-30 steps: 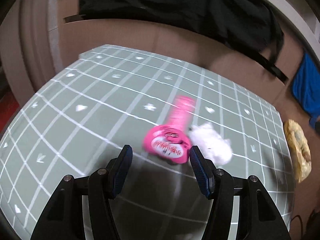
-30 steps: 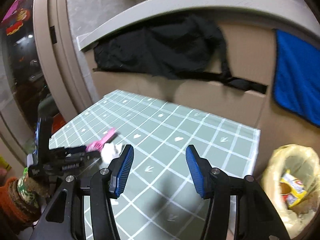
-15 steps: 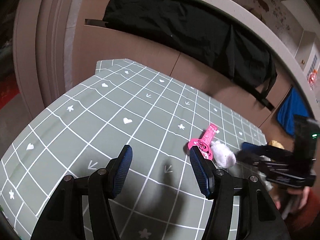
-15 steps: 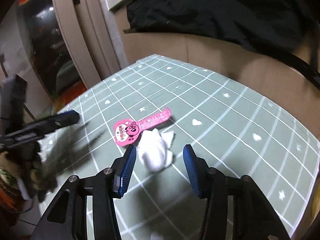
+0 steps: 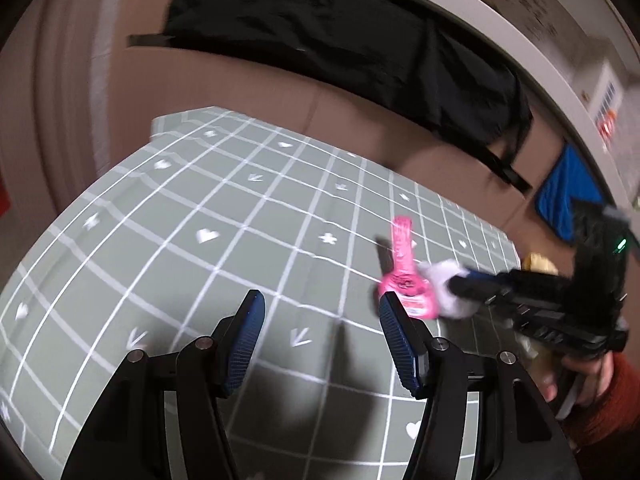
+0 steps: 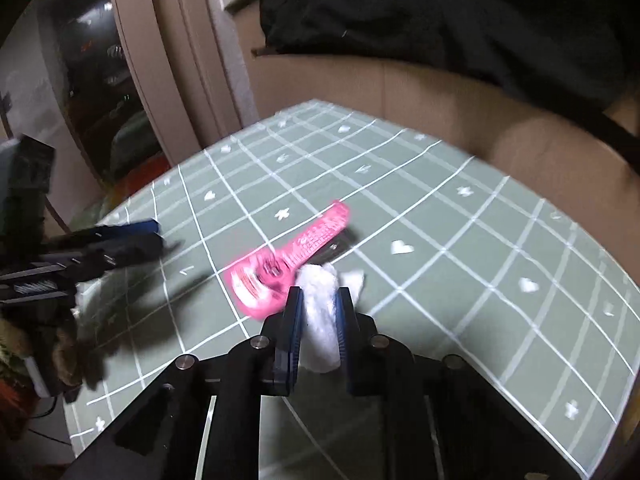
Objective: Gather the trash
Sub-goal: 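Grasp the white tissue with the right gripper, then grasp the pink candy pack with the left gripper, then carry the candy pack and tissue over the bin with both grippers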
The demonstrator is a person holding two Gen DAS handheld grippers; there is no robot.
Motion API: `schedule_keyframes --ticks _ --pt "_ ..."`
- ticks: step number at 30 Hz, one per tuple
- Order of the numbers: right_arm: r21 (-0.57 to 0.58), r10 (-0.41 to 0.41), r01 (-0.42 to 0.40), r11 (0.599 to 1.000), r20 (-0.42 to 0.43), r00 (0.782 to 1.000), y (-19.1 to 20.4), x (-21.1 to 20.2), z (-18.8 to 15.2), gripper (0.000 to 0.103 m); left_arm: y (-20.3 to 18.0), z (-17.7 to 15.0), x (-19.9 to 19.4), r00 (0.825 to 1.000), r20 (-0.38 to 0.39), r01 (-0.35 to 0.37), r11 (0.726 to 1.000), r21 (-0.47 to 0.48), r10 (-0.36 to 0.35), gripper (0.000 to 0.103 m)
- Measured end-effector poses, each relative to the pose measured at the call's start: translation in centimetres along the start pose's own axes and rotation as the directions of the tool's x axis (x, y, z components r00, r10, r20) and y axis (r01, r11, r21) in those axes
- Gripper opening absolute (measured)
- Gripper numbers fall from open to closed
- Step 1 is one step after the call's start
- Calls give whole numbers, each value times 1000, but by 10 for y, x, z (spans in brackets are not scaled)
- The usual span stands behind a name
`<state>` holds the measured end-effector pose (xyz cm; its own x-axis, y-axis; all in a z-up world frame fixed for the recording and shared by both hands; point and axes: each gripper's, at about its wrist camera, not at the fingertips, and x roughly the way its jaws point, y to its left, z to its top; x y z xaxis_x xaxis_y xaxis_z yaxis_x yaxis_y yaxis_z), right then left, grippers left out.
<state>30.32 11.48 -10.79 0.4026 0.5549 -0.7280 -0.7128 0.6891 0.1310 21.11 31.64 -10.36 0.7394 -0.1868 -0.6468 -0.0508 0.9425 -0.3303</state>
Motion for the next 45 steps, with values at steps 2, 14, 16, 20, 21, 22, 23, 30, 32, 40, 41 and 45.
schedule_keyframes --ticks 2,14,16,20,21,22,23,30,32,40,41,45 --pt "45 -15 14 999 33 999 -12 -19 -4 15 -13 4 10 1000 -21 5 998 59 -3 60" --pt "252 -187 153 956 120 975 -88 -101 -39 15 -104 8 43 984 -106 158 976 153 -143 60" --pt "281 -198 156 947 130 971 -97 -108 -47 15 -119 4 46 981 -116 176 970 167 -157 60" --pt "352 -209 143 925 158 965 -118 -125 -64 15 -154 -2 56 980 -141 174 953 247 -143 62" --pt "365 -208 136 921 164 964 -122 -129 -68 15 -158 -3 59 983 -134 157 952 261 -125 63" --pt "374 -206 131 918 169 964 -125 -133 -70 15 -163 -3 65 987 -124 130 953 275 -99 63" --pt "380 -207 128 916 173 963 -126 -136 -72 15 -168 -3 72 992 -113 89 955 283 -59 63" --pt "368 -216 134 920 191 958 -126 -155 -87 15 -171 -4 105 988 -147 -18 971 237 54 63" --pt "360 -208 129 924 190 959 -125 -157 -89 15 -175 -5 106 987 -152 -18 970 243 56 63" --pt "328 -186 116 938 193 963 -117 -157 -90 15 -177 -9 104 978 -178 -66 975 213 105 51" --pt "321 -186 116 940 195 963 -115 -158 -89 15 -177 -7 101 981 -166 -66 975 210 102 51" --pt "293 -190 121 948 219 957 -111 -170 -84 15 -184 4 72 994 -85 -50 982 180 66 51"
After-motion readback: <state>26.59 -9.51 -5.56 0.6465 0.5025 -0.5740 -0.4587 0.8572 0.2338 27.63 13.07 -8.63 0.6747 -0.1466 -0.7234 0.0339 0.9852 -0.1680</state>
